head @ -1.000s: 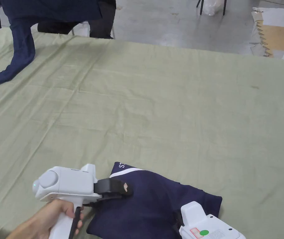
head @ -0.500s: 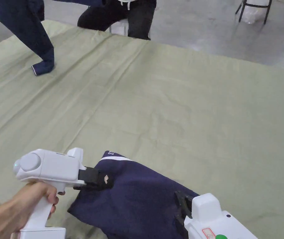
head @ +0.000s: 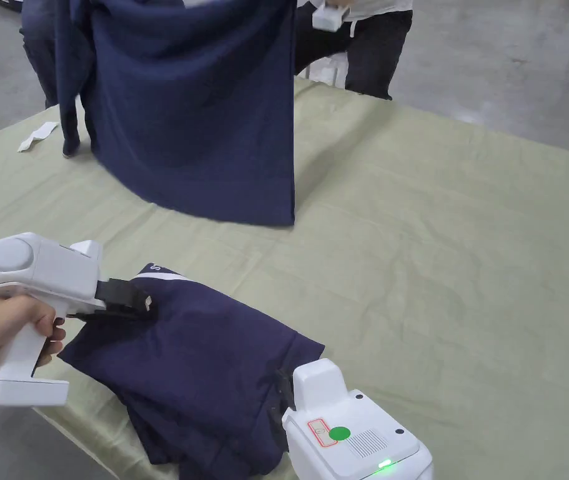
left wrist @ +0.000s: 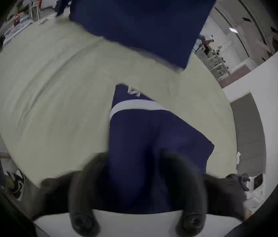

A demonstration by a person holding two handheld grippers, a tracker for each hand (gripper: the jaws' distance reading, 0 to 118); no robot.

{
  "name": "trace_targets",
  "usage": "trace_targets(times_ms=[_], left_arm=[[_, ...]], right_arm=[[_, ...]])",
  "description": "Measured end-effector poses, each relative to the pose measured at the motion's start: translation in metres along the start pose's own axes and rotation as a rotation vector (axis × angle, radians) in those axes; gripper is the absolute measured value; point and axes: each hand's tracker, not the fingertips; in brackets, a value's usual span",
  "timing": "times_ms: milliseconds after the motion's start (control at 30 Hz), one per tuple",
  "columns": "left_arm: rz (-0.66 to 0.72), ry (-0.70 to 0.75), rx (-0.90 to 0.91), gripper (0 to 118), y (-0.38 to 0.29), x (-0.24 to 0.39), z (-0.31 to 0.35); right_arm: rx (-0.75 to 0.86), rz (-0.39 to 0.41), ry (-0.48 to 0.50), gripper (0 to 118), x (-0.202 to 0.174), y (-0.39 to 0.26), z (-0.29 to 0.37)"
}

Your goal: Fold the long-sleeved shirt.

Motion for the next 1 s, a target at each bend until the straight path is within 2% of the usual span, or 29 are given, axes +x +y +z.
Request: trace_targets(times_ms=[33,100,167,233,300,367,400,467,500,533,567,600,733,833,1000], left_arm=[[-0.028,0.014,0.023,102,-0.003,0.003,0.003],[-0.058,0.032,0.086,111,-0.016,0.017,0.016],[-0.120,0.083,0.201,108,-0.027,0.038,0.035],[-0.247,0.187,0.284,109,-0.049,0.072,0.050],[-0.307,0.339,0.370,109,-0.072,0.109,0.060],[-0.370,0.385,0.469,102,-0.097,0.147,0.066],[-0.349,0.333,0.544,83,-0.115,0.171,0.068],[-0.336,0.305,0.709,31,-0.151,0.218,0.070],[-0.324,0.330,0.791,21,-0.167,0.245,0.068],[-0.375,0.318,0.808,18,-0.181,0.271,0.065],[-0.400,0.263,0.799,9,-0.186,0.282,0.059],[-0.408,0.177,0.784,4,-0.194,0.303,0.053],[-0.420,-0.032,0.715,4,-0.197,0.375,0.029],[-0.485,-0.086,0.739,4,-0.191,0.429,0.021],[-0.560,-0.125,0.825,4,-0.179,0.490,0.028]], right_arm=[[0.004,0.002,0.005,0,0.002,0.002,0.004],[0.016,0.006,0.009,0,0.006,0.004,0.017],[0.043,0.013,0.001,0,0.013,0.005,0.034],[0.070,0.011,-0.001,0,0.023,0.005,0.054],[0.116,0.023,-0.051,0,0.033,0.004,0.078],[0.147,0.015,-0.111,0,0.045,0.001,0.103],[0.173,0.011,-0.145,0,0.052,-0.002,0.118],[0.215,0.003,-0.230,0,0.067,-0.008,0.147],[0.234,-0.001,-0.265,0,0.076,-0.012,0.163],[0.251,-0.044,-0.302,0,0.085,-0.016,0.181],[0.272,-0.083,-0.297,0,0.096,-0.019,0.197],[0.295,-0.089,-0.324,0,0.106,-0.022,0.215],[0.361,-0.062,-0.584,0,0.144,-0.022,0.282],[0.396,-0.067,-0.762,0,0.174,-0.016,0.325],[0.462,-0.118,-0.966,0,0.218,-0.009,0.371]])
